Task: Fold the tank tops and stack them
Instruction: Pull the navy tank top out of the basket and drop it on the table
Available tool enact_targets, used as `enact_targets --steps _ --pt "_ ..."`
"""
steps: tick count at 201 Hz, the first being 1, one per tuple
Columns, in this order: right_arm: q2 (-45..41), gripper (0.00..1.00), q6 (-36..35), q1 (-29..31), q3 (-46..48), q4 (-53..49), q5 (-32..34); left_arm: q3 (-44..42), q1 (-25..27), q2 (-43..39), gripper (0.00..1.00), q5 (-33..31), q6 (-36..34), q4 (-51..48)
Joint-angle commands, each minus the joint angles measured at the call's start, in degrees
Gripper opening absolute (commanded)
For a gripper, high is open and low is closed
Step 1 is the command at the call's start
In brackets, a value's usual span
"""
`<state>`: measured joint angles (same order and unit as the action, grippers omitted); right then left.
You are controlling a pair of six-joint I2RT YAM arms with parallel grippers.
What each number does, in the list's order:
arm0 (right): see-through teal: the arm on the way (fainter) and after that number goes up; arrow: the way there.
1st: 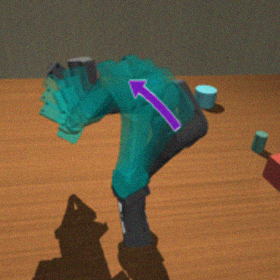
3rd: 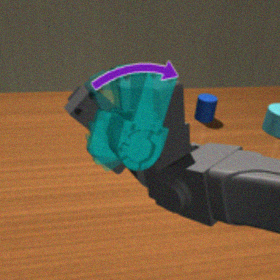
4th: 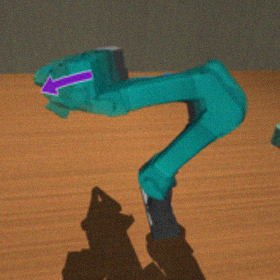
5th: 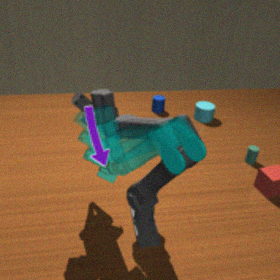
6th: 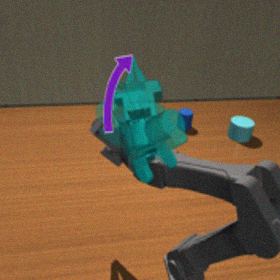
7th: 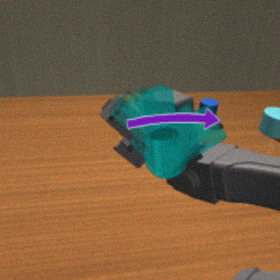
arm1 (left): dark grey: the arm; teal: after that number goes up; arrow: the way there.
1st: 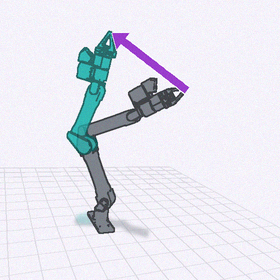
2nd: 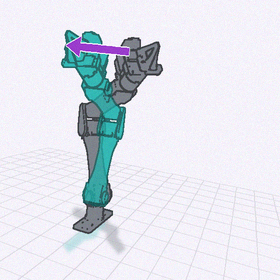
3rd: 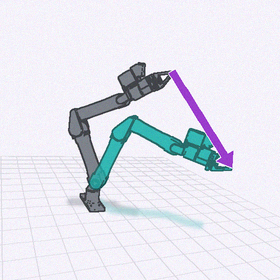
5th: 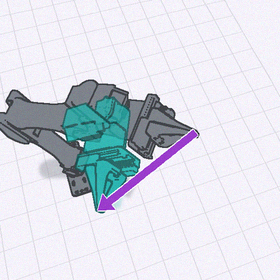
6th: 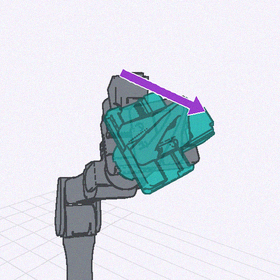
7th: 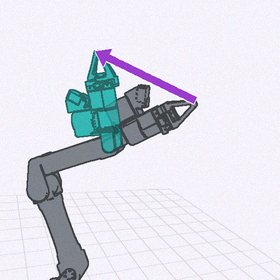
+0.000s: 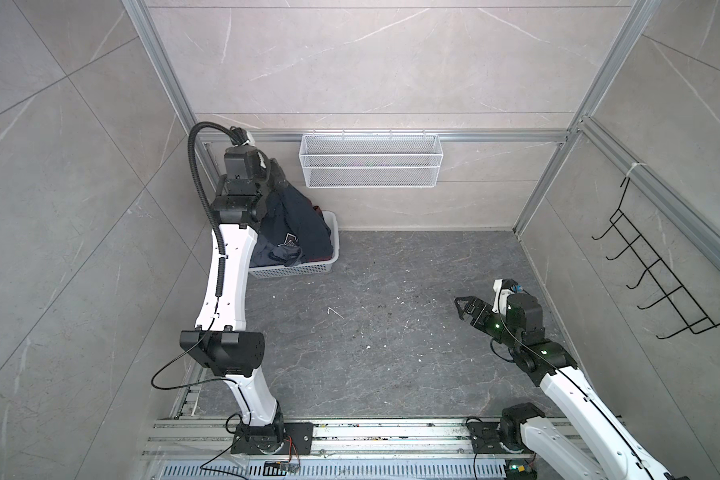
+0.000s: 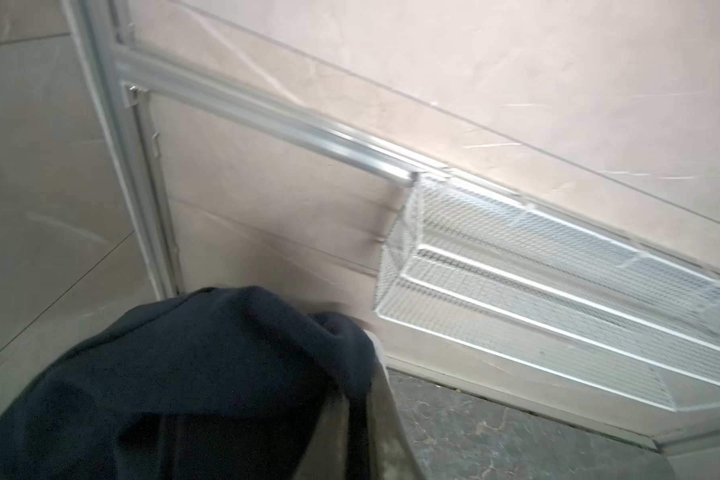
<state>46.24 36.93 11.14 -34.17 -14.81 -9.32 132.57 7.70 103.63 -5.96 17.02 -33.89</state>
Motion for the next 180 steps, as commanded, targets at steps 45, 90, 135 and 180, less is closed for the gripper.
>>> enact_targets --steps 45,90,135,180 --pt "-4.5 0.95 -0.2 0.2 -1.1 -3.6 0.2 20.2 24.5 -0.4 0.00 -4.0 -13.1 7.0" --pt "-7.8 0.95 -1.0 0.2 -1.2 -6.3 1.2 11.3 34.6 -1.3 0.00 -3.1 -12.2 12.7" --pt "-8.1 0.95 -0.9 0.2 -0.6 -6.6 1.1 -2.3 35.1 -0.5 0.00 -6.8 -8.3 14.1" --pt "-7.7 0.95 -0.9 0.2 0.1 -6.3 0.9 -19.3 29.6 0.5 0.00 -9.8 -3.5 17.3"
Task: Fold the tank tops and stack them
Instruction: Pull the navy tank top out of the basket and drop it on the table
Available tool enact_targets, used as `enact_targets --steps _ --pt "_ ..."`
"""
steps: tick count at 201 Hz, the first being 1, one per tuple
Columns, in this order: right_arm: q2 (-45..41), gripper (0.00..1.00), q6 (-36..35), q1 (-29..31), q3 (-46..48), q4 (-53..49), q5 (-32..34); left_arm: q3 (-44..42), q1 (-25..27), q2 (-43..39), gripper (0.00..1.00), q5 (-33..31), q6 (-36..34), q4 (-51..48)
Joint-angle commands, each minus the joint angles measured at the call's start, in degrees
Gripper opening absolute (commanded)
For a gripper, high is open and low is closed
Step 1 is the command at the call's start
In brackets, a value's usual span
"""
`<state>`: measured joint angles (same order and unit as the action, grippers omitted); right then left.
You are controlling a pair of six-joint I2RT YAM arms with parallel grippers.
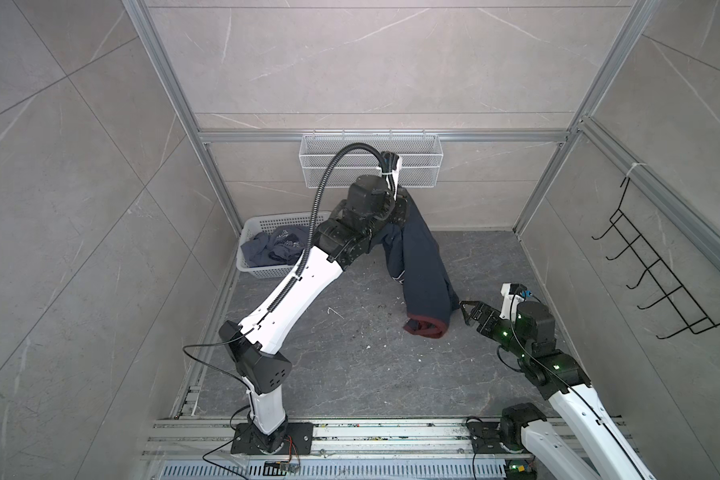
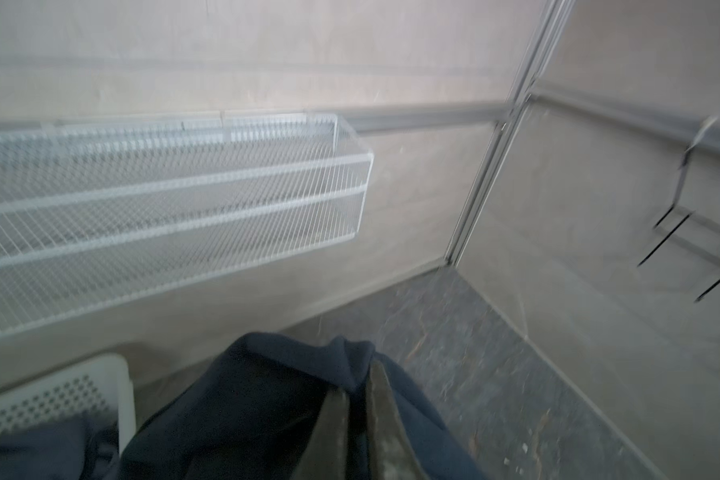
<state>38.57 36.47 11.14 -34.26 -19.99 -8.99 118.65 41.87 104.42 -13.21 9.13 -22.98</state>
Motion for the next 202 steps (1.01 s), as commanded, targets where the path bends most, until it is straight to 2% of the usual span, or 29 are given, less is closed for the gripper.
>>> enact_targets --steps 1,32,54,99,140,165,202 --pt "0.0 0.95 -0.5 0.2 0.2 -1.2 0.6 -5.7 -4.8 -0.2 0.00 -2.5 4.6 6.5" --pt "-0.1 0.95 0.0 0.2 1.1 -0.9 0.4 -15.6 -10.7 2.0 0.00 -1.3 8.9 9.7" --pt "0.2 0.95 0.1 0.2 1.4 -0.8 0.2 -16.9 -13.4 5.2 0.00 -1.4 10.3 8.2" --pt "0.5 0.95 0.6 0.2 1.7 -0.5 0.0 -20.6 -17.6 7.3 0.00 -6.5 12.4 7.8" --pt "0.5 0.95 0.3 0.3 1.3 -1.1 0.1 -27.0 -23.7 4.4 0.00 -6.5 14.8 10.3" --pt "0.9 0.95 0.4 0.2 1.1 -1.5 0.3 -26.3 -26.0 3.0 0.00 -6.7 12.7 9.2" --pt "1.1 0.95 0.8 0.2 0.9 -1.6 0.1 -26.3 -26.2 0.7 0.00 -7.4 8.9 8.1"
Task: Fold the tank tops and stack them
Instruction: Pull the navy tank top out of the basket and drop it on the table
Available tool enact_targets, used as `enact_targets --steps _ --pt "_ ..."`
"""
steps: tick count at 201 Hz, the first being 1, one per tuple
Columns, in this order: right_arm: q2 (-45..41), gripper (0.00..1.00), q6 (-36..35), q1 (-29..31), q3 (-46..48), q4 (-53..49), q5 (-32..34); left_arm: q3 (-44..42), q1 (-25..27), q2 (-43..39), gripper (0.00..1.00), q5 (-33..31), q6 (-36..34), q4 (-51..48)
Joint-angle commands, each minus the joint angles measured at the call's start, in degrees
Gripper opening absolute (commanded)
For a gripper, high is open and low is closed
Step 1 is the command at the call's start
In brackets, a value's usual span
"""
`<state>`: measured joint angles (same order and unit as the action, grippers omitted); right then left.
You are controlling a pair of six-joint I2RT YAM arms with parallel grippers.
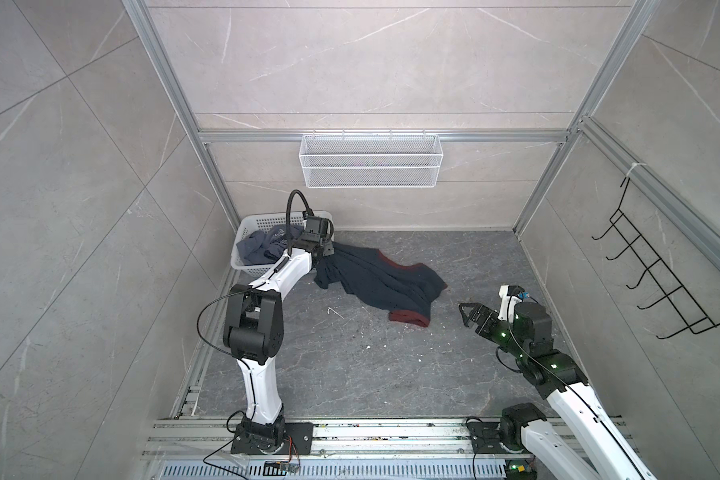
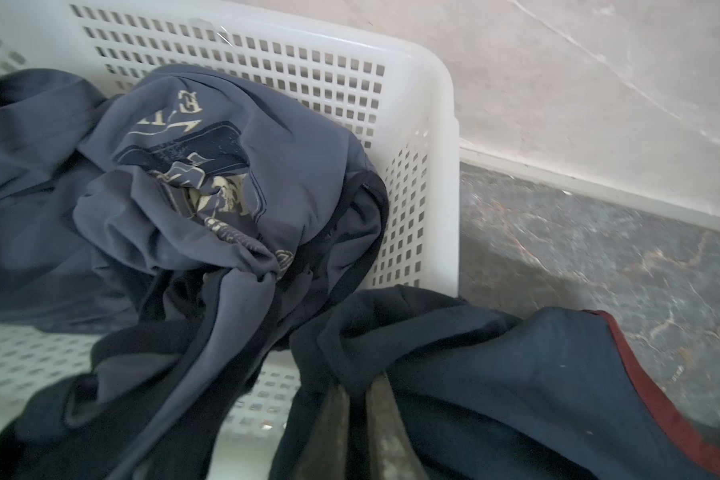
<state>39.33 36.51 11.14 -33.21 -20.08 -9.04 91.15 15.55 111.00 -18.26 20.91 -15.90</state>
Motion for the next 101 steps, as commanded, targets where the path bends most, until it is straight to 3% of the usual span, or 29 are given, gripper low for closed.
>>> enact_targets --steps 1,30,53,74,101 --pt "0.4 0.95 0.8 0.2 -0.2 -1.5 0.1 1.2 0.1 -6.0 0.00 -2.3 -2.8 0.9" --pt "2.3 0.95 0.6 0.2 -0.3 -1.0 -1.8 0.0 1.2 -9.9 0.00 3.1 0.1 -1.1" --pt "6.3 0.95 0.4 0.3 -0.3 -0.3 -4.2 0.3 6.3 -12.6 0.00 6.3 1.5 -4.7" --pt "12.7 0.94 0.2 1.9 -0.4 1.4 -6.3 -1.1 9.9 -15.4 0.00 5.0 3.5 -9.2" --pt "23.2 0.89 0.3 7.7 -2.0 6.2 -8.3 -9.1 11.4 -21.3 0.00 3.9 8.0 -9.9"
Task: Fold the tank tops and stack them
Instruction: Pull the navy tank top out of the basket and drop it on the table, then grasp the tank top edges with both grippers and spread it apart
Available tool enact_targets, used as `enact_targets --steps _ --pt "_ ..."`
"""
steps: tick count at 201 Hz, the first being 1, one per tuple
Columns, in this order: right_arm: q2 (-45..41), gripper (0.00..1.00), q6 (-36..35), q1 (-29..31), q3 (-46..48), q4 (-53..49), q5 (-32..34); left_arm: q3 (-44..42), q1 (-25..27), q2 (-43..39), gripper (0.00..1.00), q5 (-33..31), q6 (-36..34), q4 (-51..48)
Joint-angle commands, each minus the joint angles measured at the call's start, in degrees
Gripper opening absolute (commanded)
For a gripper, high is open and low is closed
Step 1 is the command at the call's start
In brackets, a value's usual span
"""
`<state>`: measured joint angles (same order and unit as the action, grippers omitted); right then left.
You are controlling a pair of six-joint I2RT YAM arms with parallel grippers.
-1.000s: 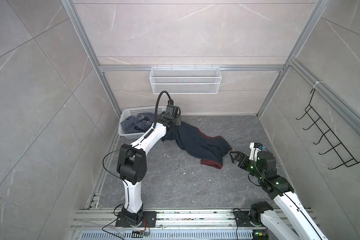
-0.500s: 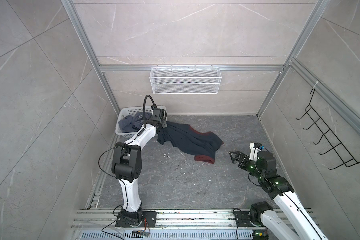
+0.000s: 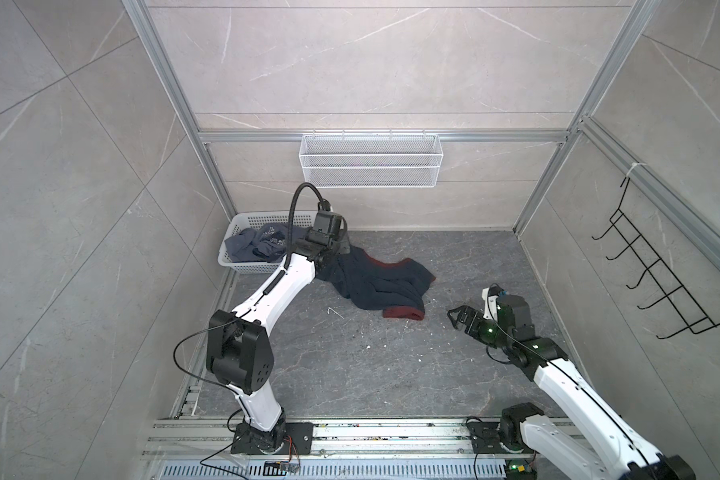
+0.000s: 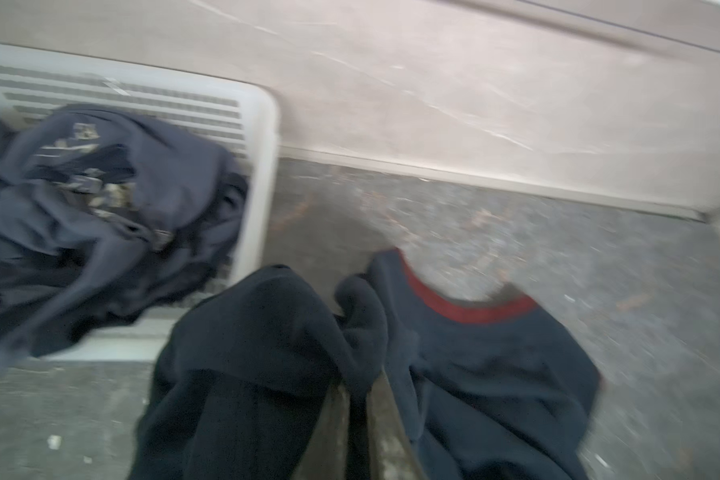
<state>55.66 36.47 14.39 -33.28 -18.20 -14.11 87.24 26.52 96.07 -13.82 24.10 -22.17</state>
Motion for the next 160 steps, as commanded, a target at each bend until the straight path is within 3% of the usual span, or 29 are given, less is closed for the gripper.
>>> enact_targets --steps 1,55,117,160 --pt "7.2 0.89 0.3 4.8 -2.0 4.6 -3.2 -5.6 0.4 -6.9 0.00 -0.6 4.9 -3.6" --pt "23.6 0.80 3.2 16.0 -7.7 15.7 -1.3 -21.8 0.6 -20.8 0.00 -4.4 9.8 -6.5" --pt "34.4 0.63 1.0 17.2 -15.3 15.4 3.2 -35.5 0.5 -27.4 0.00 -2.7 11.9 -8.1" --pt "37.0 0.47 -0.8 17.2 -18.8 13.1 4.9 -38.4 0.4 -26.6 0.21 -1.9 11.8 -8.6"
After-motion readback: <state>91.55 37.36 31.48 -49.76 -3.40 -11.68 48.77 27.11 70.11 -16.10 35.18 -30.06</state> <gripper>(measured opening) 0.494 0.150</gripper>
